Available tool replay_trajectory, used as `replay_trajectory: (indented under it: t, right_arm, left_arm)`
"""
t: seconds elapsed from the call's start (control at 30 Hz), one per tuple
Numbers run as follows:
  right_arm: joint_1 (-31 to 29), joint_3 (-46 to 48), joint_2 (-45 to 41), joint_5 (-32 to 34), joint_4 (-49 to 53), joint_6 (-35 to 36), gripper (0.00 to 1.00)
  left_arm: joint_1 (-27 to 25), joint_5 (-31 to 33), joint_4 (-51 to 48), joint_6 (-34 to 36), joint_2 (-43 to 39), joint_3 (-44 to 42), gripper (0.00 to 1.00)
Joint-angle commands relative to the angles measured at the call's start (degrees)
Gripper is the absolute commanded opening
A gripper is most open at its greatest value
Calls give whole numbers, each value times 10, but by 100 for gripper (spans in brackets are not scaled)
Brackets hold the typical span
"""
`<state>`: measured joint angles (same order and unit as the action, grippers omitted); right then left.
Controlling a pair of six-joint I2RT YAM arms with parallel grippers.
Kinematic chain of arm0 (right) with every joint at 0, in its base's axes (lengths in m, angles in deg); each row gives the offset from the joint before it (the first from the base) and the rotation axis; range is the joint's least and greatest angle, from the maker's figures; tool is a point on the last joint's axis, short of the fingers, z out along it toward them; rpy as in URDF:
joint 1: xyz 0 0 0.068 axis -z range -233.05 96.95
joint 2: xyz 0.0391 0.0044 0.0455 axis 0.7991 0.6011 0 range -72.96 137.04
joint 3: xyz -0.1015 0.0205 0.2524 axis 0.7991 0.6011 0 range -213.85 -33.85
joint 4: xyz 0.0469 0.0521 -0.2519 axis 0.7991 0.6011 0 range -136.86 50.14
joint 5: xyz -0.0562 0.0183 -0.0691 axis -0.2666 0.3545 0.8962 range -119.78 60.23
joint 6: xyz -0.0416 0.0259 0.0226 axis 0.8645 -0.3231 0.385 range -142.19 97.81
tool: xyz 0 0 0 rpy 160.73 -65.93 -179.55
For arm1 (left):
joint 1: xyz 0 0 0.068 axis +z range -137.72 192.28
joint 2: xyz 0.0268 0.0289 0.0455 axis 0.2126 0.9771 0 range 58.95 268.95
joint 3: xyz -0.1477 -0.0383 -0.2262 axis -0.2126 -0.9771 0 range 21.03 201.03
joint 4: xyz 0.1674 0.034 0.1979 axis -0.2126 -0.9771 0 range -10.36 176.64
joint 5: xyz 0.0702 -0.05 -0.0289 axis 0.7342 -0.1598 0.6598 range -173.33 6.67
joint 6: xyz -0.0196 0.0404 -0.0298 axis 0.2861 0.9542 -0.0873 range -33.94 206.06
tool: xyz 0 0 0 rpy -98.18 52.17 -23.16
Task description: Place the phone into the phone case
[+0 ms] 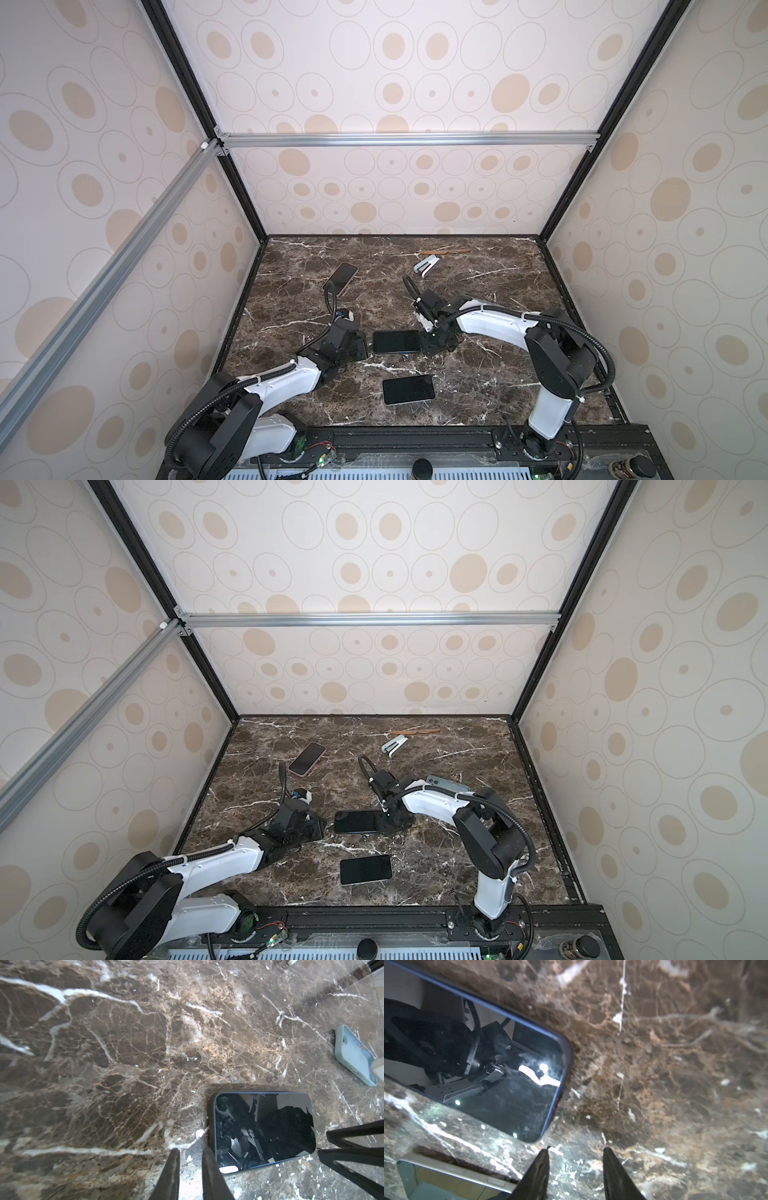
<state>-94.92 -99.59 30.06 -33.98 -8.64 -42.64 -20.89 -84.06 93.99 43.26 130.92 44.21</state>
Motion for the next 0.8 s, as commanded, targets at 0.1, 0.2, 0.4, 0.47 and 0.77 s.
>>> replay_trajectory:
  t: [0.1,0.2,0.4,0.47,0.77]
  right_arm:
    - [15,23,-20,-16,-1,-19,41]
    - [21,33,-14,-28,-17,-24,34]
    - [26,35,-23,-58,-41,-24,27]
    - [27,36,-36,-52,-39,-24,26]
    - [29,21,-47,-65,-49,-25,20]
  left_arm:
    - [-2,-13,2,18,25,21,21]
    - [-2,-35,13,22,52,28,21]
    - [-2,-69,16,14,86,44,21]
    - [-2,-66,12,13,77,45,21]
    - [-2,-55,-7,18,57,70,23]
